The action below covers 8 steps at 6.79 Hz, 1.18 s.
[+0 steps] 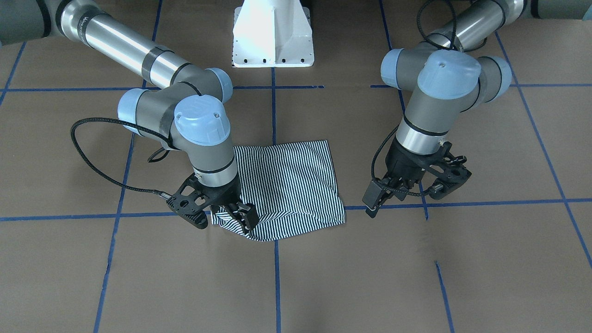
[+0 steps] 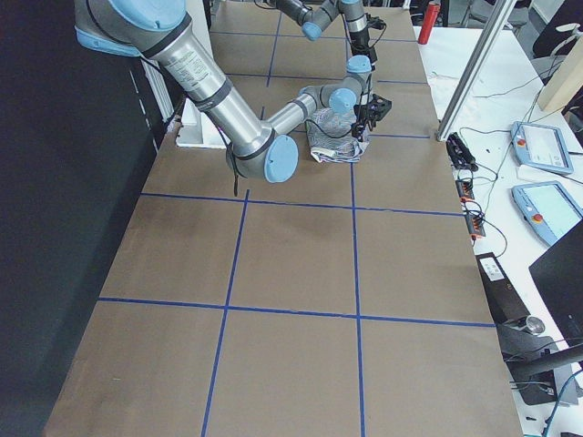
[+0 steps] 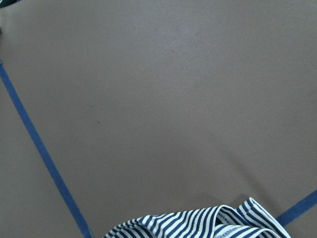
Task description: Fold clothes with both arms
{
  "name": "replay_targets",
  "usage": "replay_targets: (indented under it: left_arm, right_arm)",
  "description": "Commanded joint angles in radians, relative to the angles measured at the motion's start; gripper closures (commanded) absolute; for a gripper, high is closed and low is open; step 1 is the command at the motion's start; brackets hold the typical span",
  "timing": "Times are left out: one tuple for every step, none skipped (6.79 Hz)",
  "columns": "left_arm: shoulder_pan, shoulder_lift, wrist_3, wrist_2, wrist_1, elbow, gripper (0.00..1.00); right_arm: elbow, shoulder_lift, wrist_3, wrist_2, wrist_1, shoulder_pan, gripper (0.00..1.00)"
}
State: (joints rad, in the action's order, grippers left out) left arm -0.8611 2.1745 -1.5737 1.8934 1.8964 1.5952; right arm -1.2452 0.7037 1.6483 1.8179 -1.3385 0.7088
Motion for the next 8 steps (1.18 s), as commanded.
replay_targets:
  left_arm:
    - [-0.001, -0.053, 0.055, 0.035, -0.023, 0.078, 0.00]
    - [-0.001, -0.059, 0.057, 0.036, -0.028, 0.084, 0.00]
    - [-0.001, -0.059, 0.057, 0.036, -0.028, 0.084, 0.00]
    - [-0.001, -0.059, 0.057, 0.038, -0.028, 0.084, 0.00]
    - [-0.001, -0.061, 0.057, 0.038, -0.028, 0.084, 0.00]
    - [-0.001, -0.061, 0.055, 0.038, -0.027, 0.083, 0.00]
    - [0.000, -0.061, 0.055, 0.039, -0.027, 0.084, 0.00]
    - [0.000, -0.059, 0.055, 0.039, -0.025, 0.086, 0.00]
  right_arm:
    - [0.016, -0.018, -0.274, -0.076, -0.147, -0.064, 0.00]
    - [0.030, -0.010, -0.366, -0.087, -0.174, -0.081, 0.00]
    - [0.064, -0.024, -0.454, -0.112, -0.174, -0.092, 0.00]
    - [0.070, -0.021, -0.511, -0.114, -0.174, -0.078, 0.00]
    - [0.076, -0.015, -0.557, -0.112, -0.174, -0.042, 0.00]
    - [0.081, -0.012, -0.629, -0.103, -0.171, 0.009, 0.00]
    - [0.090, 0.003, -0.677, -0.097, -0.168, 0.041, 0.00]
    - [0.092, 0.017, -0.714, -0.092, -0.165, 0.067, 0.00]
